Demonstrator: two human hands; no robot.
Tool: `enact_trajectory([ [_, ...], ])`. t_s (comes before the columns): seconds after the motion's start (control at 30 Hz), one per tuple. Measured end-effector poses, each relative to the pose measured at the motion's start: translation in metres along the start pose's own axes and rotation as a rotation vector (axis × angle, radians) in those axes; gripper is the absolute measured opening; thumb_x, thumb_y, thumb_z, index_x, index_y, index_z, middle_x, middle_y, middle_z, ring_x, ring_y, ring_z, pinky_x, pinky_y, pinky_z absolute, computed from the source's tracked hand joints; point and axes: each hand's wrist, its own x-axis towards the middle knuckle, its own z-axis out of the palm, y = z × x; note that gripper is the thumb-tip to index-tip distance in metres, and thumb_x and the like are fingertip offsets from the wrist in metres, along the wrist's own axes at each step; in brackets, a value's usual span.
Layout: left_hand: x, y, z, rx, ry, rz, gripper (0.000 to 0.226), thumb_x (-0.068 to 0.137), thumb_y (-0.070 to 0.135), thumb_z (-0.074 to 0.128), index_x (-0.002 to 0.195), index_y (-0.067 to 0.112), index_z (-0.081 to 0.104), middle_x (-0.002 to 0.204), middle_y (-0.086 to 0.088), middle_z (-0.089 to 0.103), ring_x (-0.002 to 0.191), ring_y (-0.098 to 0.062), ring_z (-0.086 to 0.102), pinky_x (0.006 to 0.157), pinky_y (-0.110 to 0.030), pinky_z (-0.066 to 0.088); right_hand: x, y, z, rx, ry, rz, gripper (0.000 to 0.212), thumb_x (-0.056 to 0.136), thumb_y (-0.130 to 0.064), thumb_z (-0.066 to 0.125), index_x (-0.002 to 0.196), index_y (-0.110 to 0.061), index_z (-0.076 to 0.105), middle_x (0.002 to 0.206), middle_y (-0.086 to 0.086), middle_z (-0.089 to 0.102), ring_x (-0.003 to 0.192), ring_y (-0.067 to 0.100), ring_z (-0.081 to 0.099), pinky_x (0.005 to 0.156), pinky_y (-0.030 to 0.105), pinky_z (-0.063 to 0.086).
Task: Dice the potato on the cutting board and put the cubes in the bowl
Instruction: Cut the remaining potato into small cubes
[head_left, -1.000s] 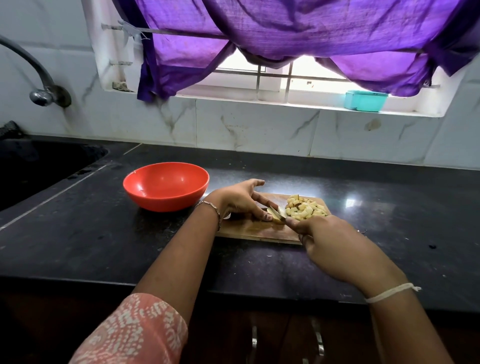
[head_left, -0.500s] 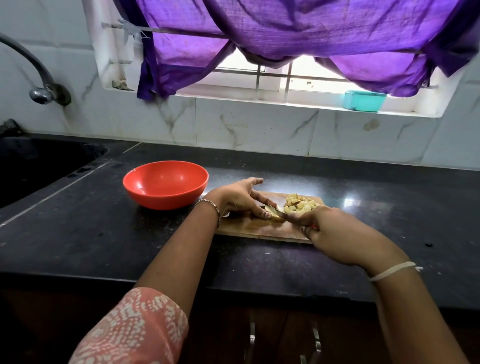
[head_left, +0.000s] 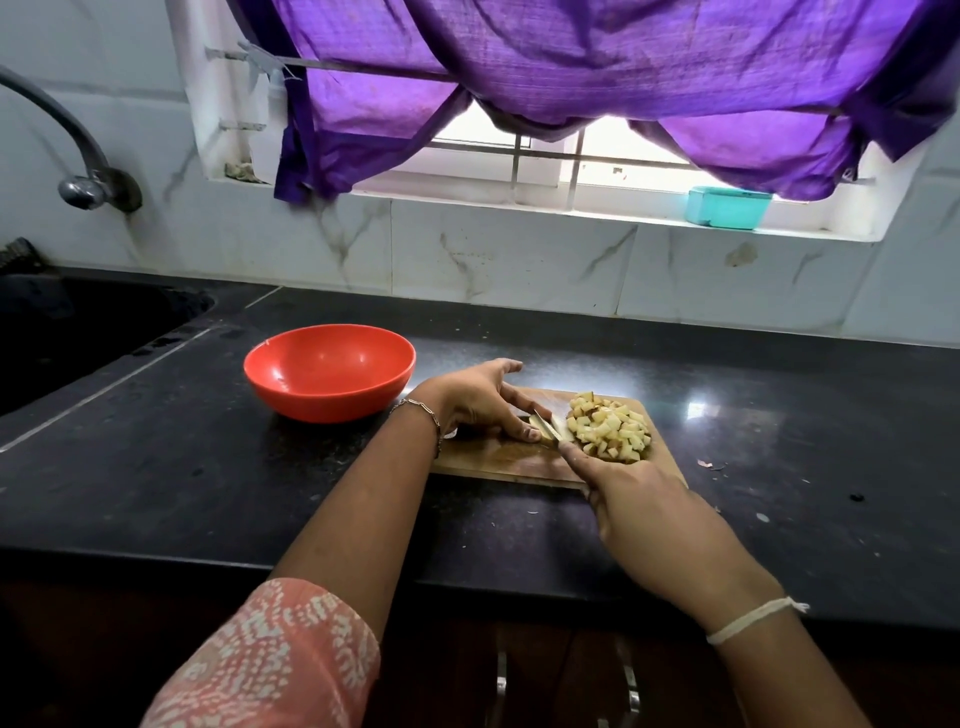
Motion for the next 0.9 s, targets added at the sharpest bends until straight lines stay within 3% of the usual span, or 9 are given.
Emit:
enact_trajectory([
  [0.13, 0.0, 0.001, -0.001, -0.018, -0.026, -0.016, 0.106, 0.075, -0.005, 0.076, 0.153, 0.013, 0.007, 0.107, 0.001, 0.073, 0.097, -0.015, 0.069, 0.098, -0.042, 0.049, 0.006, 0.006, -0.003, 0.041, -0.079, -0.012, 0.058, 0.1, -0.018, 0.037, 0.148, -0.048, 0.021, 0.139, 0.006, 0.042, 0.128, 0.025, 0.042, 0.097, 0.039, 0.046],
  [0.3, 0.001, 0.0, -0.003, -0.02, -0.043, -0.021, 0.107, 0.075, -0.005, 0.076, 0.153, 0.013, 0.005, 0.108, 0.0, 0.073, 0.103, -0.02, 0.068, 0.101, -0.046, 0.048, 0.016, 0.015, -0.013, 0.055, -0.182, -0.036, 0.055, 0.102, -0.014, 0.032, 0.148, -0.044, 0.026, 0.137, 0.004, 0.047, 0.122, 0.025, 0.044, 0.111, 0.036, 0.028],
  [0.47, 0.0, 0.004, -0.003, 0.052, -0.041, 0.006, 0.106, 0.078, -0.002, 0.075, 0.154, 0.014, 0.003, 0.106, 0.006, 0.072, 0.097, -0.009, 0.067, 0.081, -0.021, 0.054, 0.018, 0.01, -0.013, 0.027, -0.176, -0.039, 0.056, 0.102, -0.013, 0.033, 0.149, -0.042, 0.026, 0.14, 0.003, 0.047, 0.126, 0.024, 0.042, 0.108, 0.034, 0.032],
  [0.57, 0.001, 0.003, -0.003, 0.038, -0.027, 0.007, 0.108, 0.077, -0.002, 0.076, 0.154, 0.014, 0.002, 0.104, 0.007, 0.073, 0.096, -0.011, 0.068, 0.078, -0.021, 0.054, 0.024, 0.011, -0.021, 0.072, -0.234, -0.03, 0.052, 0.103, -0.015, 0.032, 0.147, -0.041, 0.032, 0.14, 0.002, 0.047, 0.121, 0.022, 0.046, 0.1, 0.03, 0.039],
  [0.7, 0.001, 0.005, -0.003, 0.035, -0.028, 0.0, 0.11, 0.075, -0.002, 0.077, 0.154, 0.011, 0.001, 0.105, 0.004, 0.073, 0.09, -0.003, 0.066, 0.063, -0.012, 0.054, 0.037, 0.015, -0.033, 0.113, -0.316, -0.038, 0.046, 0.102, -0.018, 0.036, 0.142, -0.041, 0.041, 0.137, -0.004, 0.052, 0.113, 0.018, 0.055, 0.096, 0.028, 0.045],
  [0.9, 0.003, 0.0, -0.002, -0.023, -0.032, 0.017, 0.111, 0.075, -0.005, 0.076, 0.154, 0.014, -0.001, 0.108, -0.001, 0.073, 0.083, -0.014, 0.071, 0.085, -0.038, 0.057, 0.038, 0.016, -0.031, 0.118, -0.31, -0.024, 0.046, 0.102, -0.02, 0.036, 0.142, -0.042, 0.041, 0.136, -0.003, 0.052, 0.114, 0.022, 0.056, 0.099, 0.035, 0.047],
])
